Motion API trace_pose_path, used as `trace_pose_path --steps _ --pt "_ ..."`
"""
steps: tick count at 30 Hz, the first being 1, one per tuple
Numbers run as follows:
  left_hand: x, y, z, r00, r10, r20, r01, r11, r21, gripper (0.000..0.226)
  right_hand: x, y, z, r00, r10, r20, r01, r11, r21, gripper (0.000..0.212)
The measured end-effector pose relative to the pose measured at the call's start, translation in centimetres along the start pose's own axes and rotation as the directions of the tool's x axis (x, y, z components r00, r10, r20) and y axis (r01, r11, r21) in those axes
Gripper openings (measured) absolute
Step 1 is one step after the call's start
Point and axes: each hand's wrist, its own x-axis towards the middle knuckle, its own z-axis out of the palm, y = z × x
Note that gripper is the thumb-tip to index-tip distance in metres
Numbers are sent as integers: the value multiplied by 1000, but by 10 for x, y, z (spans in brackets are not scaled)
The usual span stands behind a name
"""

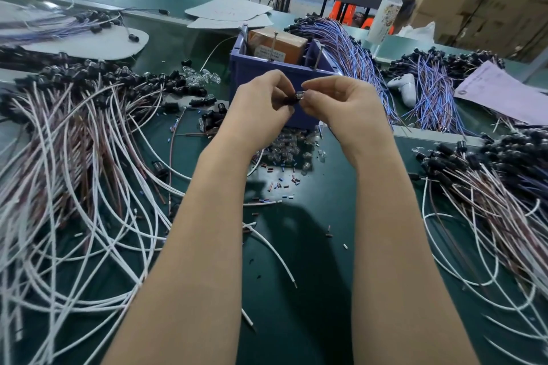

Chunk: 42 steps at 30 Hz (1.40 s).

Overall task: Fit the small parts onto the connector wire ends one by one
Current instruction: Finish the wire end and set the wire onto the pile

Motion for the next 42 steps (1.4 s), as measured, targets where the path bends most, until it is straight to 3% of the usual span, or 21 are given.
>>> trace_pose_path --steps 8,11,13,16,19,23,31,37,42 --pt "0 1 1 1000 9 14 -10 999 35 11 4 3 1 991 -118 -66 92 949 -303 12" --pt "0 2 1 999 45 4 -46 996 78 10 4 3 1 985 -155 -73 121 932 -343 9" --pt "-1 5 -1 997 73 -9 -72 993 90 11 4 3 -1 986 -143 -83 114 951 -286 12" --pt "-3 7 -2 994 103 -20 -101 992 72 15 4 6 -4 995 -34 -94 38 999 39 14" --pt "-4 8 -1 995 99 -1 -98 991 96 15 4 9 -4 993 95 -69 -69 947 315 12" --pt "-3 6 1 990 141 -12 -138 982 132 12 4 14 0 980 198 -10 -170 866 470 16" --pt "-2 0 1 990 139 -3 -136 976 173 11 4 21 9 973 229 35 -214 828 519 18" --pt "0 -1 5 999 38 31 -43 981 191 15 5 27 11 971 234 43 -228 866 445 15" --pt "-2 1 9 998 40 54 -46 992 119 10 6 31 2 975 199 99 -221 906 361 16"
